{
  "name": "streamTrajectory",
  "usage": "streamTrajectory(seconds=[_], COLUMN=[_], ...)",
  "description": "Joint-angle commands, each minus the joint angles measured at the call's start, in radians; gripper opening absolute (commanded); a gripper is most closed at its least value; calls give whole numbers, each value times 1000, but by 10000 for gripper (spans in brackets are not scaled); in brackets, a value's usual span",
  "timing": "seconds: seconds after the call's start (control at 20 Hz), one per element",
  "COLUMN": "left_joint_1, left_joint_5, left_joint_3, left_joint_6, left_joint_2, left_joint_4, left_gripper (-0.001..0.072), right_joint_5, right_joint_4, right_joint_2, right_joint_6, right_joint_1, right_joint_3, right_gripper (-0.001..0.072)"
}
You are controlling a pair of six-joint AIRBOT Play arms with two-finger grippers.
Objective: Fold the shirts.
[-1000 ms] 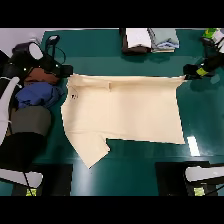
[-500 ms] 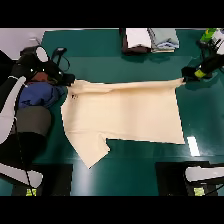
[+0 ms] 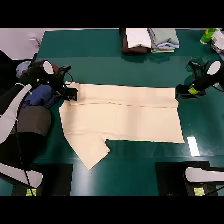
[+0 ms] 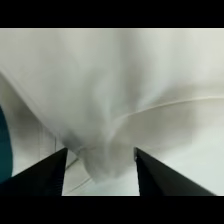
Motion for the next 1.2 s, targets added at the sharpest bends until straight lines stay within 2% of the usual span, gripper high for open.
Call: streamTrajectory(seconds=[0.0,0.15,0.4,0.55,0.75,1.05,1.15], left_joint_1=[0,0,-2,-2,-2,-2,-2], left_joint_5=[-77,-88,-39,-11,40,192,215], left_joint_3=[0,-76,-498,-715,-870,-953,-977], left_joint_6=[-39,-84,-172,-218,-217,-203,-161], left_joint_2=[45,197,529,673,729,728,728], left_joint_4=[35,55,41,1,-79,-193,-245], left_gripper=[481,481,481,481,481,481,479], right_joint_5=[66,97,42,48,20,31,28], right_joint_4=[3,3,4,45,127,135,135], right_joint_2=[31,131,298,313,313,314,314], right_joint_6=[2,2,2,2,1,2,3], right_joint_1=[1,1,1,1,2,2,2], right_joint_3=[55,49,-122,-184,-214,-205,-204], right_gripper=[373,373,373,373,373,373,372])
